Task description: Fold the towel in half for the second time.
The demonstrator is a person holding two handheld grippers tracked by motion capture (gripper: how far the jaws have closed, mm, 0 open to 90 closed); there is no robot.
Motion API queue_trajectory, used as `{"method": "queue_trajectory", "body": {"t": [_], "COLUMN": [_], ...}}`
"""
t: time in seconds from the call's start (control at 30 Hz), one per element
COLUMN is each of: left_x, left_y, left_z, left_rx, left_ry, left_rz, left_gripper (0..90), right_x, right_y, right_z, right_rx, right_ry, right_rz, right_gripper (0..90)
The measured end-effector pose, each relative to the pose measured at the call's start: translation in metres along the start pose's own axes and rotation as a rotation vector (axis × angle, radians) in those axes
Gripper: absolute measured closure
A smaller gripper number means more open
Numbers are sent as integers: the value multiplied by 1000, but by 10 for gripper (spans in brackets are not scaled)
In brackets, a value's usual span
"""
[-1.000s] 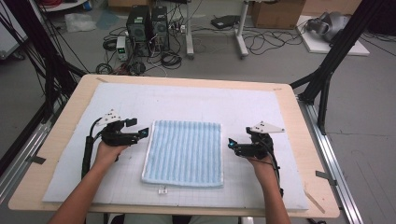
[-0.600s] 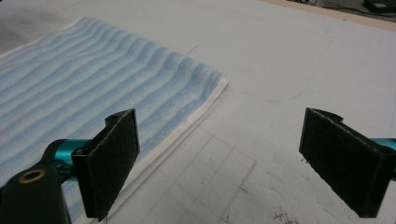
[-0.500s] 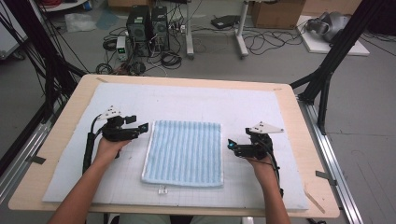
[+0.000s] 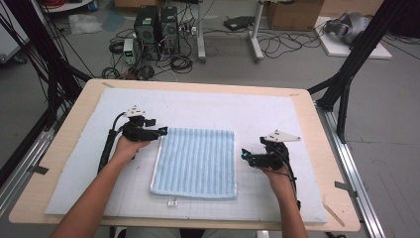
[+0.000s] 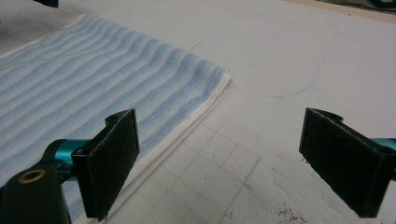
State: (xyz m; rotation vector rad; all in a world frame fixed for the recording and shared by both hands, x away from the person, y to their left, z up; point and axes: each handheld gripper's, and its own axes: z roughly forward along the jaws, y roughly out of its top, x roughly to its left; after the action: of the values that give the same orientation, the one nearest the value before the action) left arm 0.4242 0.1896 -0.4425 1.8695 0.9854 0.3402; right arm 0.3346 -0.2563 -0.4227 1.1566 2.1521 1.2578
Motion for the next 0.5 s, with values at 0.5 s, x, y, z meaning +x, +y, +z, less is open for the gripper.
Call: {"method": "queue_trajectory", "body": {"t": [0.5], "left_x": [-11], "left_y": [0], "left_z": [20], "left_rx": [118], "left_ry": [27], "left_rz": [130], "left_gripper": [583], "right_x": [-1], "right_y": [-1], "right_z": [2], "right_rx": [9], "right_ry": [2], "right_rz": [1], "right_gripper": [113]}}
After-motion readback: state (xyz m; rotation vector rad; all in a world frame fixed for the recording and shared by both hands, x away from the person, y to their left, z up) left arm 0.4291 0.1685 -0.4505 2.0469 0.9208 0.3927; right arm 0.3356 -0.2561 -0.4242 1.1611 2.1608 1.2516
